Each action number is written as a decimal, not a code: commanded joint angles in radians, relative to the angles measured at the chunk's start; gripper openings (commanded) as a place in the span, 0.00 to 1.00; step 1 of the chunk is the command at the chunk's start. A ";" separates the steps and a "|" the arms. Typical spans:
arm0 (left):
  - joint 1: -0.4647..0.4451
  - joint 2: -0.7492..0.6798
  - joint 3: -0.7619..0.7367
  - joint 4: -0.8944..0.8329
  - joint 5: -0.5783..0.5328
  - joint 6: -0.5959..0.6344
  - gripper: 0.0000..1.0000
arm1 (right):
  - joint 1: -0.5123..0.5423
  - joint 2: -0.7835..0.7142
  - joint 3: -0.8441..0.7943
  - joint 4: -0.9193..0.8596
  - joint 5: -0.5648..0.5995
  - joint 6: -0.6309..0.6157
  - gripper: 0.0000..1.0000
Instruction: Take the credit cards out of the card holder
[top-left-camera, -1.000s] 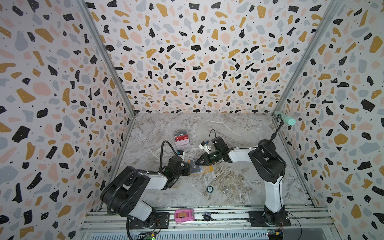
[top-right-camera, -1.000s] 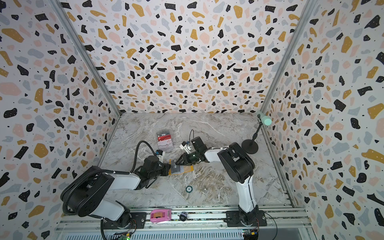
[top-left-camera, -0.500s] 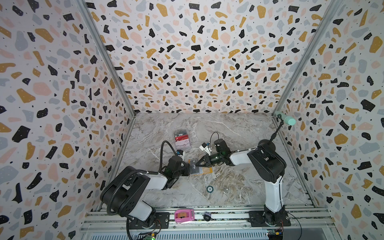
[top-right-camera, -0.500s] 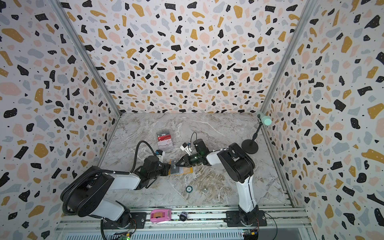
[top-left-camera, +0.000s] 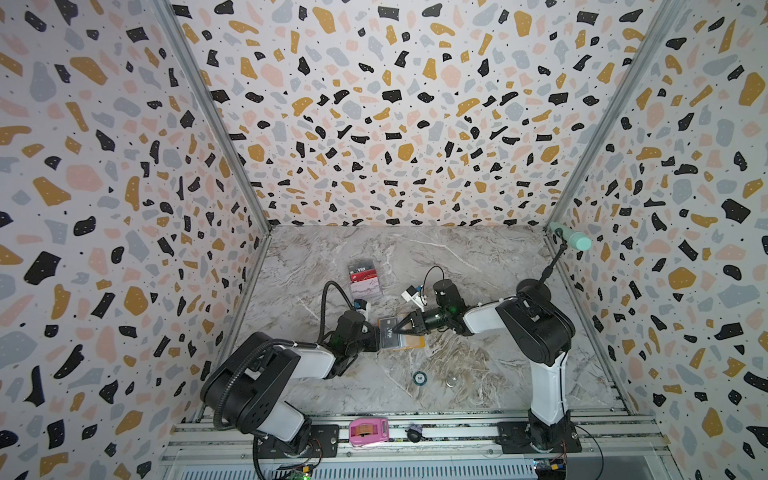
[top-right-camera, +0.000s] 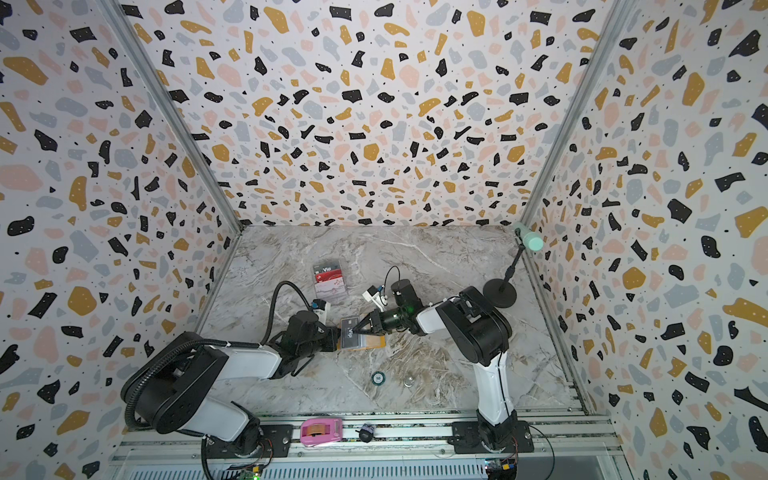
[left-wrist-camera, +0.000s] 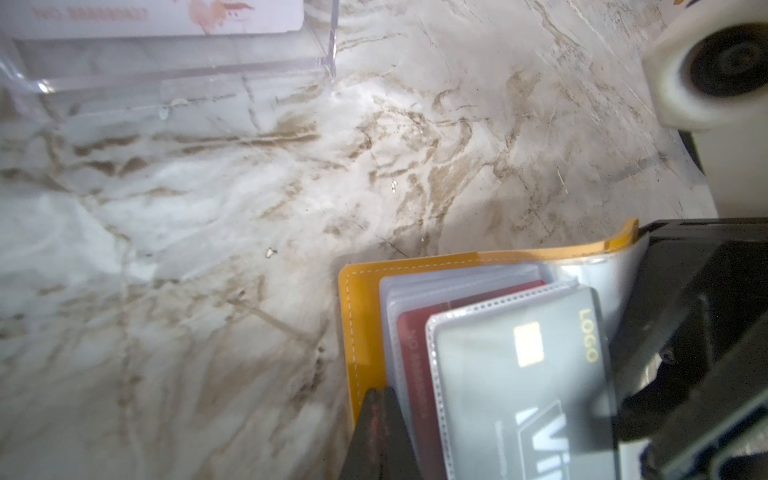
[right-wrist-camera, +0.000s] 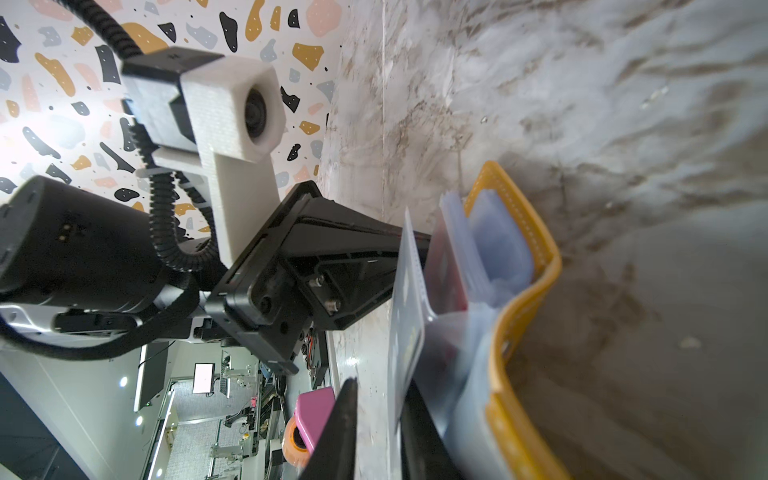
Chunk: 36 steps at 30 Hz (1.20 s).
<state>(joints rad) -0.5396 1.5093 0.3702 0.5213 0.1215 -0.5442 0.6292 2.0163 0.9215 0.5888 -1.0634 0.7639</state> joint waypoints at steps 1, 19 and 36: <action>-0.006 0.037 -0.007 -0.130 0.012 0.002 0.00 | -0.003 -0.060 -0.012 0.043 -0.041 0.008 0.20; -0.006 0.048 -0.005 -0.131 0.010 0.000 0.00 | -0.040 -0.055 -0.081 0.172 -0.060 0.081 0.20; -0.006 0.057 -0.004 -0.127 0.010 -0.002 0.00 | -0.057 -0.040 -0.084 0.181 -0.045 0.103 0.13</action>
<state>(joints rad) -0.5396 1.5215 0.3801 0.5224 0.1234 -0.5446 0.5774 2.0144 0.8288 0.7658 -1.1030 0.8707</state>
